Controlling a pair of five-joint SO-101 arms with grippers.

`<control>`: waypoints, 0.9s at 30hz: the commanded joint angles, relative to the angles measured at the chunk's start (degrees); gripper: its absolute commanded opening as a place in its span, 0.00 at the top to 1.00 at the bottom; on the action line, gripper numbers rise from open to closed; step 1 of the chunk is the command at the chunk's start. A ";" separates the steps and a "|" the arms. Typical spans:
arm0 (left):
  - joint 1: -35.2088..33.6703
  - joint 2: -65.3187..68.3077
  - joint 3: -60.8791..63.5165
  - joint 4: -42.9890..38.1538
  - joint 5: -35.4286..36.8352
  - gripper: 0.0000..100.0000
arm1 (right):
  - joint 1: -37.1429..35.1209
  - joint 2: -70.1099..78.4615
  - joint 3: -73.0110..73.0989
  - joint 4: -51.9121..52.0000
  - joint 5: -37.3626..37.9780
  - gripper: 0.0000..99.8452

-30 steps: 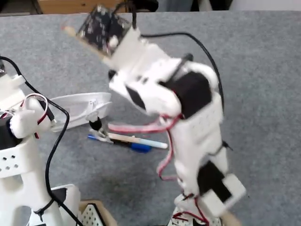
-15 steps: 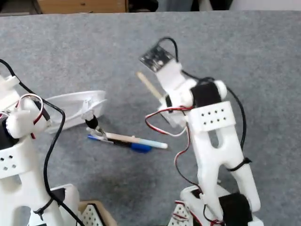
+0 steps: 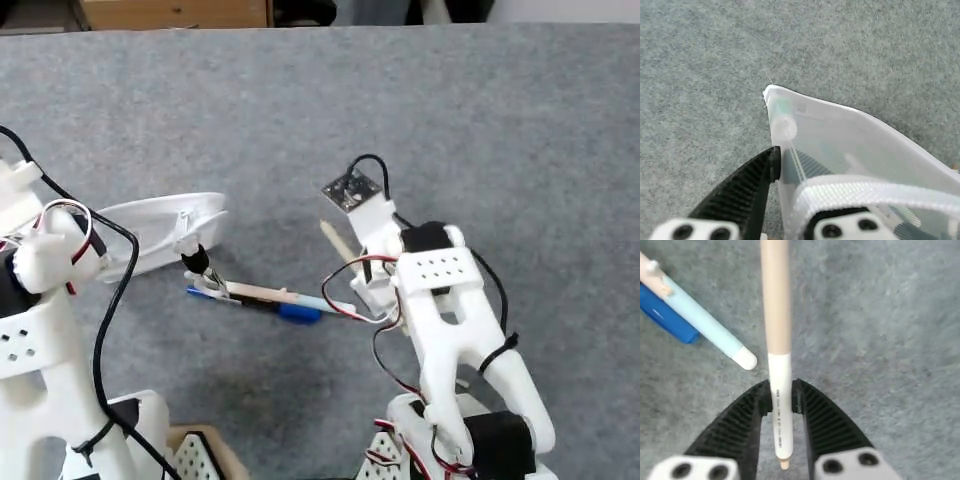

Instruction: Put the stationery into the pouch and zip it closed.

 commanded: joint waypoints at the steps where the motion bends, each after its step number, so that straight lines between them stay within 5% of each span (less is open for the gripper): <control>1: -0.57 -0.70 -0.48 -0.53 0.44 0.97 | 1.76 -1.98 0.13 -0.79 0.35 0.88; 5: -0.57 -0.70 -0.48 -0.53 0.44 0.97 | 2.46 -2.07 0.13 -0.79 2.99 0.78; 17: -0.48 -0.70 -0.84 -0.53 0.44 0.97 | -0.09 -0.57 -8.84 -4.04 3.60 0.78; 27: -0.57 -0.70 -0.92 -0.53 0.44 0.97 | -6.77 29.58 -24.31 -4.40 -1.49 0.78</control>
